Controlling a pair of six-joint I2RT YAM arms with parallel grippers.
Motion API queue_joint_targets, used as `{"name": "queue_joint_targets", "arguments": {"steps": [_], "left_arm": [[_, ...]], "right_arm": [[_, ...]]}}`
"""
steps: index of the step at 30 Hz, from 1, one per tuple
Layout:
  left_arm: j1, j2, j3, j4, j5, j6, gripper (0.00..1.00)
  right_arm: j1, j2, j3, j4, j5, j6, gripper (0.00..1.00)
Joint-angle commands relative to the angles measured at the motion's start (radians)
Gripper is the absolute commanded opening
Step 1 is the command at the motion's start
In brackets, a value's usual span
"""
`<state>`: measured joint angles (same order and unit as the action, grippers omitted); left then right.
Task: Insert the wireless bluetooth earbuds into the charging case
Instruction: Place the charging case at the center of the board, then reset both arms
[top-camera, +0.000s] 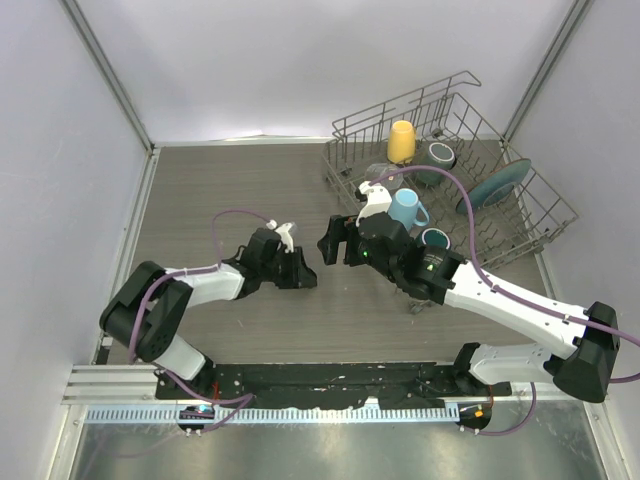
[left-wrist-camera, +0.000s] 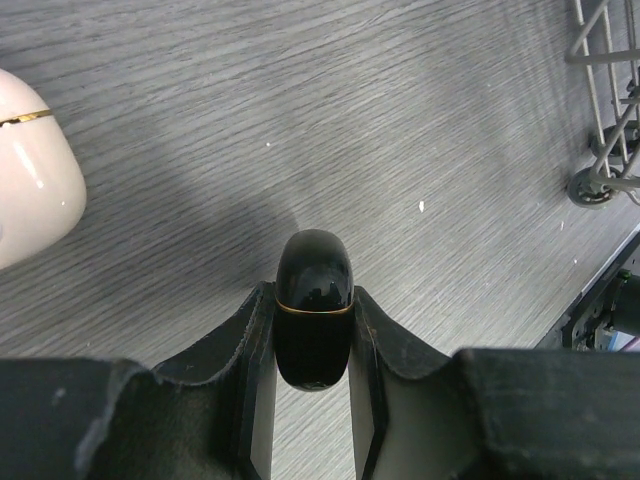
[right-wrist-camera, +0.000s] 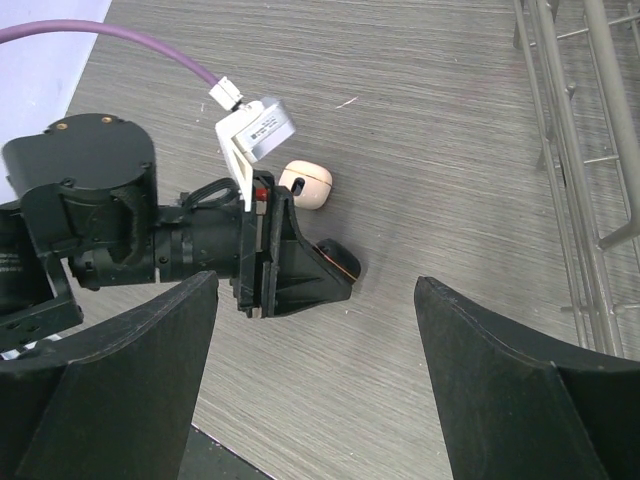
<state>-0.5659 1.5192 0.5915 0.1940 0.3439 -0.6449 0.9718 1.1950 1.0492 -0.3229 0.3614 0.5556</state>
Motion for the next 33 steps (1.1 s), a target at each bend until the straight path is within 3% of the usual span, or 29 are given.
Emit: {"name": "queue_joint_targets", "arguments": {"steps": [1, 9, 18, 27, 33], "left_arm": [[0.004, 0.042, 0.056, -0.016, 0.053, 0.005, 0.21], [0.004, 0.047, 0.079, -0.064, 0.052, 0.021, 0.36], [0.004, -0.008, 0.083, -0.108, 0.000, 0.027, 0.45], [0.004, -0.207, 0.034, -0.143, -0.112, 0.050, 0.49], [0.004, -0.381, -0.013, -0.172, -0.259, 0.051, 0.52]], "right_arm": [[-0.004, -0.014, 0.005, 0.025, 0.017, 0.010, 0.85], [-0.005, -0.005, 0.006, 0.025, 0.024, 0.004, 0.86], [-0.018, 0.005, 0.020, 0.008, 0.031, -0.011, 0.87], [-0.025, 0.000, 0.023, 0.002, 0.034, -0.014, 0.87], [-0.028, 0.008, 0.029, 0.001, 0.039, -0.016, 0.87]]}}
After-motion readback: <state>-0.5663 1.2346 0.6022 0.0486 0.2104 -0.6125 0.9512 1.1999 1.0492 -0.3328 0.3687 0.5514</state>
